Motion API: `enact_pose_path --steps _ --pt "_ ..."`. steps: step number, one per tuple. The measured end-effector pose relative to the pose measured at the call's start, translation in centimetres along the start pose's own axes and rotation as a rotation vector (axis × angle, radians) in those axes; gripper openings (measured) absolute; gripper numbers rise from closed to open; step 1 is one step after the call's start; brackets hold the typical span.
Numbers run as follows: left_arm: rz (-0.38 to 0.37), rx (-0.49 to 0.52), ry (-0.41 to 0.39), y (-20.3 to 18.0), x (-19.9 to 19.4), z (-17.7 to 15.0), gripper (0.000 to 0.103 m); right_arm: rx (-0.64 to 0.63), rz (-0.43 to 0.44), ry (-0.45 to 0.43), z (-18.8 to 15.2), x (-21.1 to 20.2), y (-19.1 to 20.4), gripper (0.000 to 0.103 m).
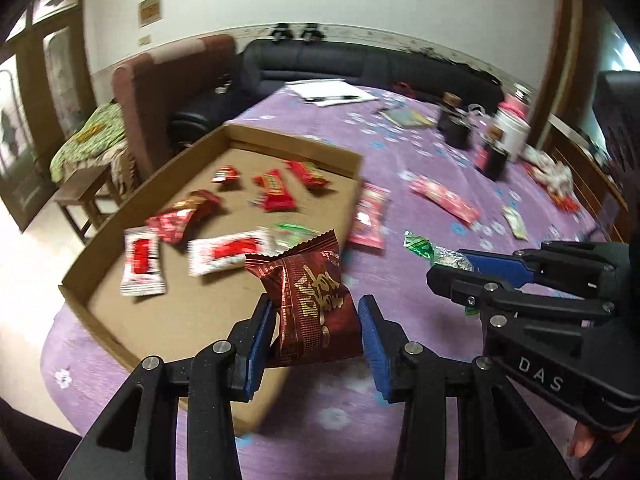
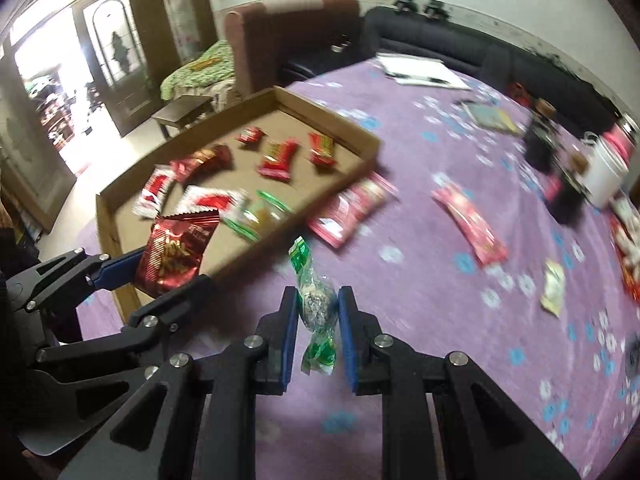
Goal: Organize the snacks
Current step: 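Carry the maroon packet and green candy over the box, then open both tools to release the maroon packet and green candy into the box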
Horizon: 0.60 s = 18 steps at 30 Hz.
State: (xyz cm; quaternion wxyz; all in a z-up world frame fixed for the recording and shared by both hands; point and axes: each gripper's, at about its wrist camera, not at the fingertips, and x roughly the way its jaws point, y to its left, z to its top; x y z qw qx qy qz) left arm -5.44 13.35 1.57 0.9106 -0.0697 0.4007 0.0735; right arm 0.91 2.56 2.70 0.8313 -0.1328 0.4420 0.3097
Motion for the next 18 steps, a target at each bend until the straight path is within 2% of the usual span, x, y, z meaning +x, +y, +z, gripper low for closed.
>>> enact_pose_path --steps 4,8,14,18 --pt "0.043 -0.079 0.008 3.5 0.5 1.1 0.046 -0.02 0.037 -0.009 2.3 1.3 2.0 0.019" --pt "0.071 -0.131 0.082 6.7 2.5 1.8 0.046 -0.044 0.065 0.006 3.9 3.5 4.0 0.019" --pt "0.111 -0.148 0.122 8.6 4.0 2.3 0.046 -0.049 0.1 0.037 5.3 6.4 5.6 0.02" --pt "0.125 -0.171 0.169 9.5 4.6 2.3 0.052 -0.015 0.148 0.064 5.2 7.5 5.5 0.02"
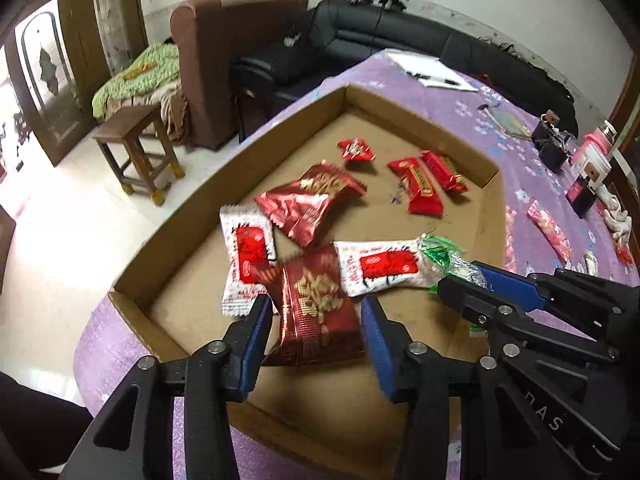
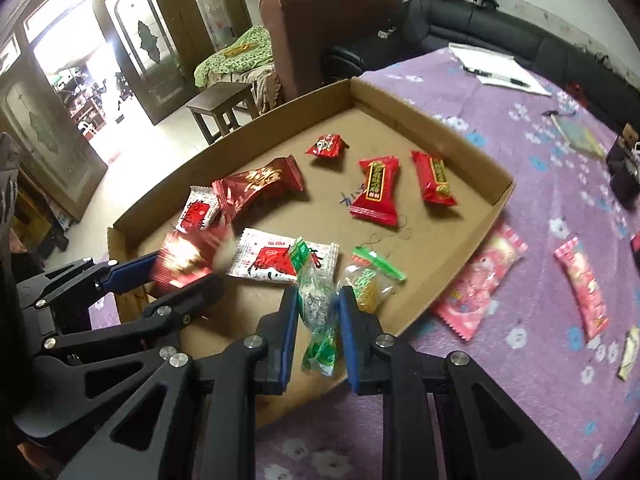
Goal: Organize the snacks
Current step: 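Open both tools to release the maroon packet and green candy into the box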
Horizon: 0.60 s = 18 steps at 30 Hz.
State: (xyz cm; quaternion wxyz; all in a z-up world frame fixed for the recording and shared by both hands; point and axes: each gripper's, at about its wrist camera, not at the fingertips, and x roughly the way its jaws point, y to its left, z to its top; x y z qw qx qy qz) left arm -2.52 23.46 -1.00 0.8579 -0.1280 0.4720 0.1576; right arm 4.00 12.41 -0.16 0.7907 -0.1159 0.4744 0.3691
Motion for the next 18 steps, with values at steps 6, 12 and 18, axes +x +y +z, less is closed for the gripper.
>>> enact_pose_path --steps 6,12,18 --pt "-0.001 -0.032 0.008 0.9 -0.3 0.1 0.063 0.038 -0.007 -0.026 0.0 -0.4 -0.8 0.037" --pt "0.029 -0.022 -0.001 0.5 -0.5 0.0 0.063 0.036 -0.002 -0.049 -0.4 -1.4 -0.5 0.038" --pt "0.037 0.002 -0.026 -1.0 -1.2 -0.3 0.063 0.042 -0.019 -0.082 -1.6 -3.3 -1.6 0.038"
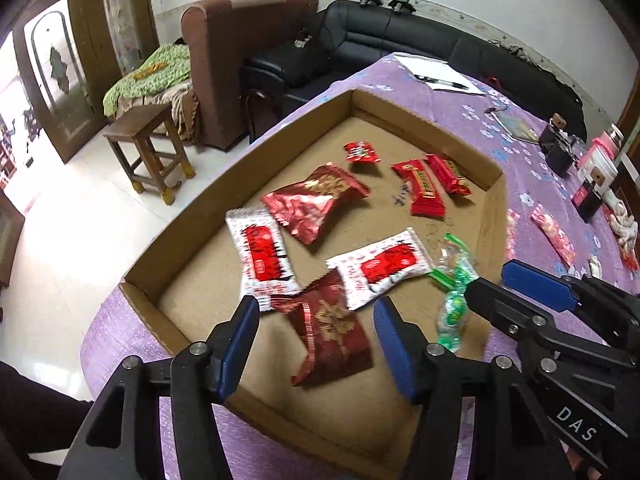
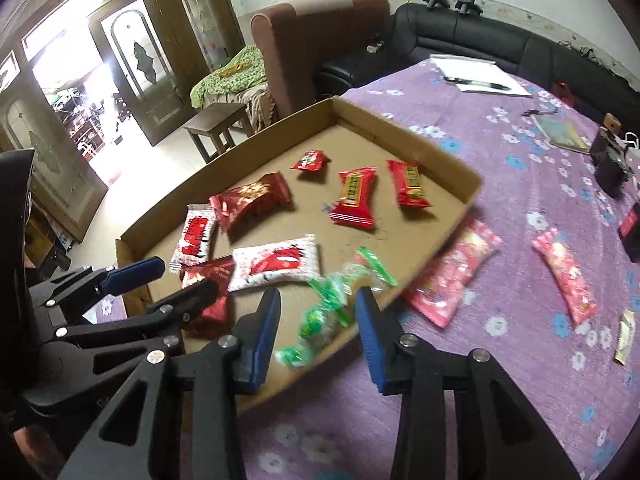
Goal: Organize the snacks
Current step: 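Open both tools to release the maroon packet and green candy into the box, then move both open tools back toward the pink packets on the table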
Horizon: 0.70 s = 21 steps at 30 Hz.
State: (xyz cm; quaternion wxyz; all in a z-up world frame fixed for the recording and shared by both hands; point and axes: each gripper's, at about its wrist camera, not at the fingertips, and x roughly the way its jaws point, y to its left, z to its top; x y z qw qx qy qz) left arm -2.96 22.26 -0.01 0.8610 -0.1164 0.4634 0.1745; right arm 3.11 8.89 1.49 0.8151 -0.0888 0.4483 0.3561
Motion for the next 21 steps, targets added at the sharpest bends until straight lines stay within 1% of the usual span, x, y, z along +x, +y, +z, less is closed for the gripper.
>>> enact_pose_path --steps 3,4,6,12,15,18,21 --pt "-0.006 0.036 -0.012 -1.8 -0.5 0.0 0.063 0.023 -0.03 -0.02 -0.5 -1.3 -2.3 0.04" --pt "-0.014 0.05 -0.016 -2.5 -0.7 0.0 0.063 0.032 -0.046 -0.026 -0.6 -1.7 -3.2 0.044" --pt "-0.025 0.087 -0.028 -4.5 -1.0 0.1 0.063 0.054 -0.088 -0.047 -1.1 -2.7 -5.5 0.047" --pt "-0.057 0.19 -0.053 -10.3 -1.1 0.6 0.063 0.107 -0.18 -0.072 -2.2 -4.6 -12.0 0.047" --pt "-0.069 0.232 -0.059 -13.0 -0.7 0.8 0.063 0.095 -0.221 -0.079 -2.4 -4.8 -13.9 0.048" --pt "-0.067 0.27 -0.053 -15.4 0.2 1.1 0.063 0.078 -0.257 -0.074 -2.4 -4.4 -15.3 0.055" --pt "-0.069 0.289 -0.041 -16.9 0.9 0.9 0.063 0.08 -0.257 -0.07 -2.5 -4.0 -16.9 0.056"
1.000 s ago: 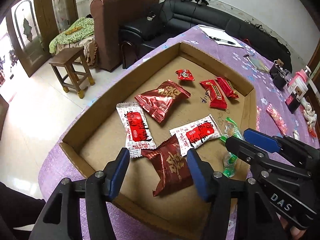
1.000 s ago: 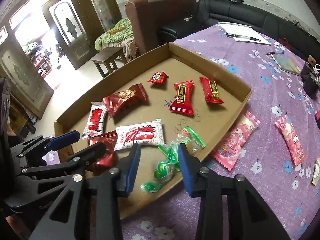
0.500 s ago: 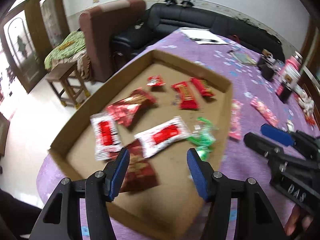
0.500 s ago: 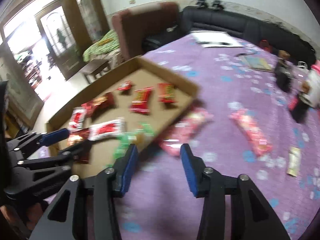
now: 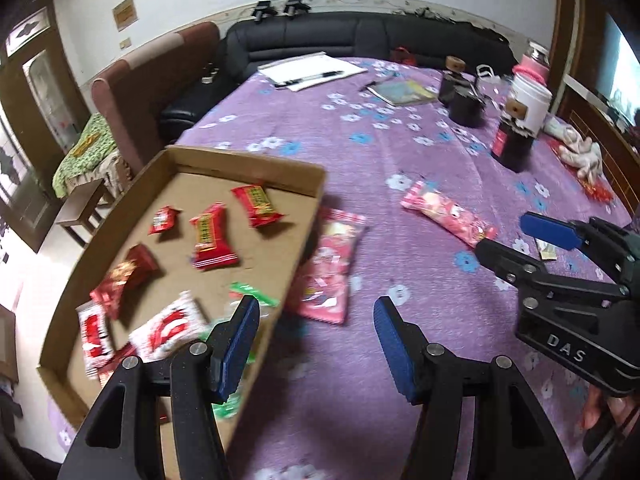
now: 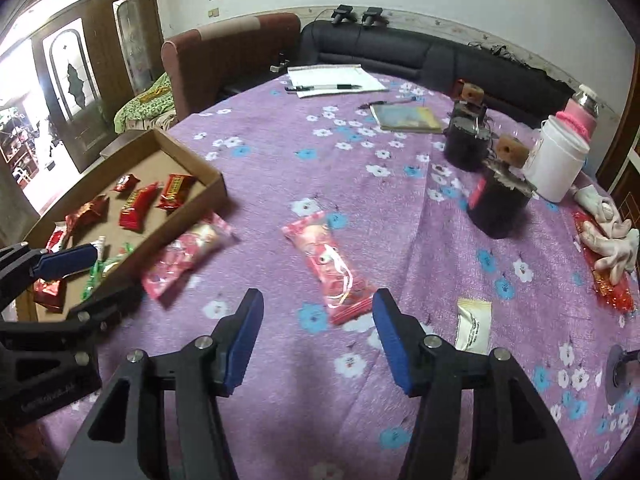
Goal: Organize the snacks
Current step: 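Move both open tools back toward the pink packets on the table, then grasp a pink My Melody packet with the left tool while the right tool grasps another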
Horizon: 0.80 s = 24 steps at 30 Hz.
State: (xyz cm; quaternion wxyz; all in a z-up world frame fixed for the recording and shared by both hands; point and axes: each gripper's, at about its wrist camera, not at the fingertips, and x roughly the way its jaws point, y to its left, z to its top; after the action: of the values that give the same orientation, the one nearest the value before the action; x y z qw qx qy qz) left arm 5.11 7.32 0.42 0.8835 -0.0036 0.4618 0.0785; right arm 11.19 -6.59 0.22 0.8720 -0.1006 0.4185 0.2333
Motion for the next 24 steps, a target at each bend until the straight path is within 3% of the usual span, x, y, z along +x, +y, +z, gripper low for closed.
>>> enact_pose_path --steps 6,9,14,18,24 --pt "0.068 0.039 -0.004 -2.6 1.5 0.8 0.063 -0.004 0.035 0.009 0.4 1.7 -0.6 0.056" --pt "0.115 0.058 -0.013 -3.3 2.0 1.8 0.063 -0.04 0.009 0.007 1.1 2.6 -0.7 0.057" --pt "0.172 0.094 -0.011 -3.9 3.1 3.4 0.063 -0.049 0.072 0.035 2.1 4.2 -1.6 0.057" --pt "0.15 0.091 0.051 -3.8 5.0 4.0 0.065 -0.075 0.058 0.076 2.5 5.9 -1.9 0.057" --pt "0.173 0.128 0.077 -4.1 6.5 4.3 0.065 -0.099 0.055 0.117 2.8 7.5 -1.7 0.057"
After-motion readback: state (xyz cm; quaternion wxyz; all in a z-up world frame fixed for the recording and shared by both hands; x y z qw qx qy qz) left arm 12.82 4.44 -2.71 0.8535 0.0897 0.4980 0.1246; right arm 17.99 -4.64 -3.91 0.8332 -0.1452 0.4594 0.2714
